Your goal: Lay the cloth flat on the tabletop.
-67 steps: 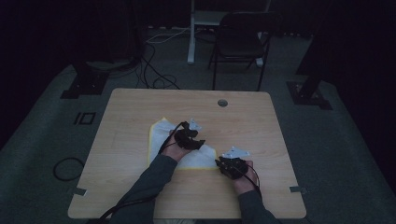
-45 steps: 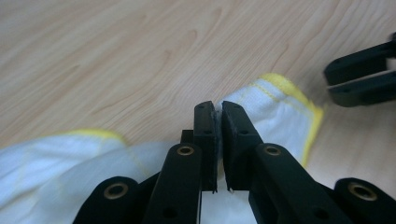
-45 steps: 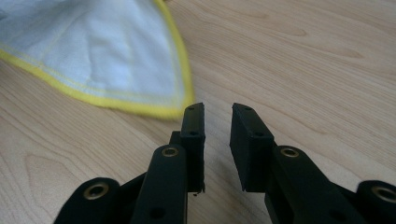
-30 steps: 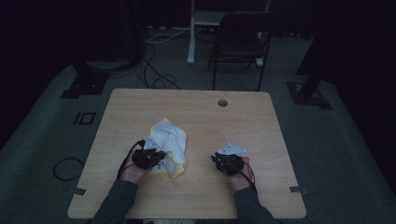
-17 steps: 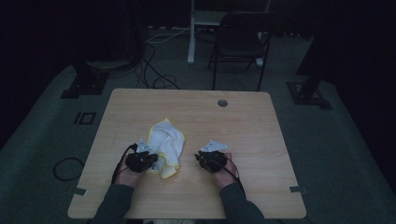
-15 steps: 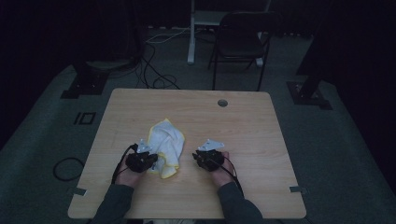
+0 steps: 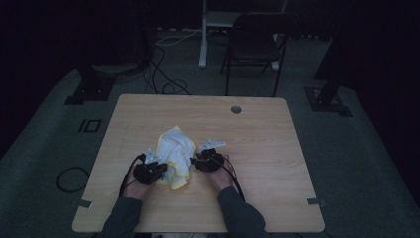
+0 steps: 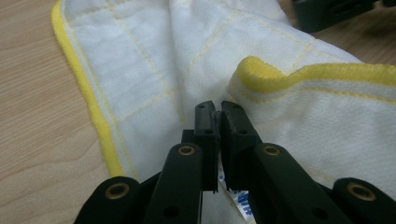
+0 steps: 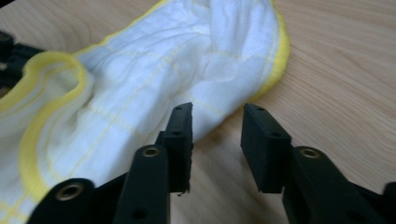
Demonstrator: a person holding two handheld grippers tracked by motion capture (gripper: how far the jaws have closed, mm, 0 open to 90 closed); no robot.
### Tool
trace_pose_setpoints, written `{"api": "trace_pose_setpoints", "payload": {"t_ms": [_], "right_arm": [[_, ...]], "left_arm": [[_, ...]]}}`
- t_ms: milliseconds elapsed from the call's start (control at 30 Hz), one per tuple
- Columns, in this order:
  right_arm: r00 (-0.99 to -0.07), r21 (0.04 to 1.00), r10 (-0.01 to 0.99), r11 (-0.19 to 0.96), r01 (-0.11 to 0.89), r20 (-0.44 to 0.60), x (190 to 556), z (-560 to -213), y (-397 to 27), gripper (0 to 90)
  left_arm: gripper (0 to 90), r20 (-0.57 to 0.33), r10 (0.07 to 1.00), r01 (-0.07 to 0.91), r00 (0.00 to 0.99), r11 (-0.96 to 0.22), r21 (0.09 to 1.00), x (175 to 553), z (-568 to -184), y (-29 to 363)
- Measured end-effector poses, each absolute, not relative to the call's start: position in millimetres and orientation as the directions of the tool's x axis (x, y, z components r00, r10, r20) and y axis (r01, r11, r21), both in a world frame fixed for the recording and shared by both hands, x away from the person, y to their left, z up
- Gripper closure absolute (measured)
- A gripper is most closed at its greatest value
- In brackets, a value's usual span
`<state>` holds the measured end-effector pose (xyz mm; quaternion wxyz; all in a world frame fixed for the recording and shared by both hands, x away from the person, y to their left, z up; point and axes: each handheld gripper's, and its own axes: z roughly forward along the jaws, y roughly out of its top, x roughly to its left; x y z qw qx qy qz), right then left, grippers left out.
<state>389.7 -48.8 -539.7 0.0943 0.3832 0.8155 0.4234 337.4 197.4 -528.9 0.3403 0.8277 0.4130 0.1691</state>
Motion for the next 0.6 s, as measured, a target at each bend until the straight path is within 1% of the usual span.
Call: {"api": "trace_pose_setpoints", "payload": {"t_ms": [67,100,133,167,233,267,400,567,600], "right_arm": [[-0.684,0.759,0.707,0.342,0.554,0.181,392.4,-541.2,-46.8,62.8],[-0.669,0.746,0.713,0.324,0.582,0.212,397.5,-544.4,-43.9,62.9],[-0.669,0.746,0.713,0.324,0.582,0.212,397.5,-544.4,-43.9,62.9],[-0.662,0.739,0.705,0.3,0.603,0.253,400.9,-546.2,-42.5,71.8],[-0.674,0.746,0.697,0.309,0.59,0.245,401.3,-545.1,-40.6,85.5],[-0.678,0.75,0.697,0.314,0.582,0.233,401.1,-543.6,-39.9,87.2],[-0.685,0.773,0.708,0.334,0.539,0.171,398.3,-531.8,-45.2,88.3],[-0.659,0.794,0.727,0.279,0.54,0.194,401.6,-510.9,-67.6,88.1],[-0.659,0.794,0.727,0.279,0.54,0.194,401.6,-510.9,-67.6,88.1]], "left_arm": [[86.3,-0.001,0.799,0.569,0.602,-0.427,0.703,337.4,-528.9,197.4],[86.5,0.009,0.799,0.565,0.601,-0.432,0.703,335.8,-528.2,196.8],[86.5,0.009,0.799,0.565,0.601,-0.432,0.703,335.8,-528.2,196.8],[86.6,0.006,0.8,0.564,0.6,-0.429,0.705,335.6,-528.0,197.6],[86.8,0.007,0.802,0.565,0.598,-0.427,0.706,335.0,-527.3,199.0],[86.9,0.008,0.802,0.563,0.597,-0.425,0.708,334.5,-526.2,199.6],[87.3,0.015,0.805,0.552,0.593,-0.42,0.72,331.1,-519.9,203.7],[87.6,0.008,0.805,0.548,0.593,-0.411,0.728,330.4,-517.0,207.0],[87.6,0.008,0.805,0.548,0.593,-0.411,0.728,330.4,-517.0,207.0]]}}
